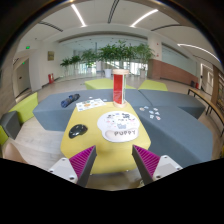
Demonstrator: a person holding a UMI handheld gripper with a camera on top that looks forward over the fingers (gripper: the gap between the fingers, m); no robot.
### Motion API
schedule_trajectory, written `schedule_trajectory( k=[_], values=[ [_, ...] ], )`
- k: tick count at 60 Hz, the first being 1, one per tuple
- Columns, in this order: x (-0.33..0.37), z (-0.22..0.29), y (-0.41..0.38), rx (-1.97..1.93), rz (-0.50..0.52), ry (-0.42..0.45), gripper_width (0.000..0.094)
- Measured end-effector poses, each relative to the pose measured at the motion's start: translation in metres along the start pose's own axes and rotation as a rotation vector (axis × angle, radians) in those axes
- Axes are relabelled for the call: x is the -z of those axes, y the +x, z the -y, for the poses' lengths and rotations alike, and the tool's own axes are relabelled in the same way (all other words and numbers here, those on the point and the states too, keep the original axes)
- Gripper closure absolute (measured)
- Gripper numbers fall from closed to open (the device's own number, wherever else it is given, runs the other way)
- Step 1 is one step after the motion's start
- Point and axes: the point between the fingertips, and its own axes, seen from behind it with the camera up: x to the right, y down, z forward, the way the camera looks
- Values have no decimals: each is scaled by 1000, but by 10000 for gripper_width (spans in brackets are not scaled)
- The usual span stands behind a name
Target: Arrange mouse
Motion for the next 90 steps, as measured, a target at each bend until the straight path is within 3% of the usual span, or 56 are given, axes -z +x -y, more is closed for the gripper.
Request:
schedule_trajectory(
  k=[13, 19, 25, 30, 41, 60, 67, 69, 71, 78, 84, 87, 90],
  values=[
    [-8, -4, 5, 17, 0, -25, 137],
    [-25, 5, 1, 15, 66, -13, 125],
    [-30, 2, -52, 21, 153, -17, 127],
    [-74, -5, -87, 47, 205, -28, 128],
    [-138, -24, -159, 103, 268, -85, 132],
    [-217, -5, -183, 140, 142, -89, 135],
    [-237, 4, -187, 111, 127, -86, 179],
    [-243, 7, -188, 105, 127, -83, 236],
    [-247, 8, -188, 101, 127, -80, 355],
    [-248, 9, -189, 68, 125, -75, 426],
    [-238, 16, -205, 39, 229, -97, 492],
    [-227, 46, -201, 22, 269, -46, 492],
    [-216, 90, -175, 69, 229, 48, 491]
  ],
)
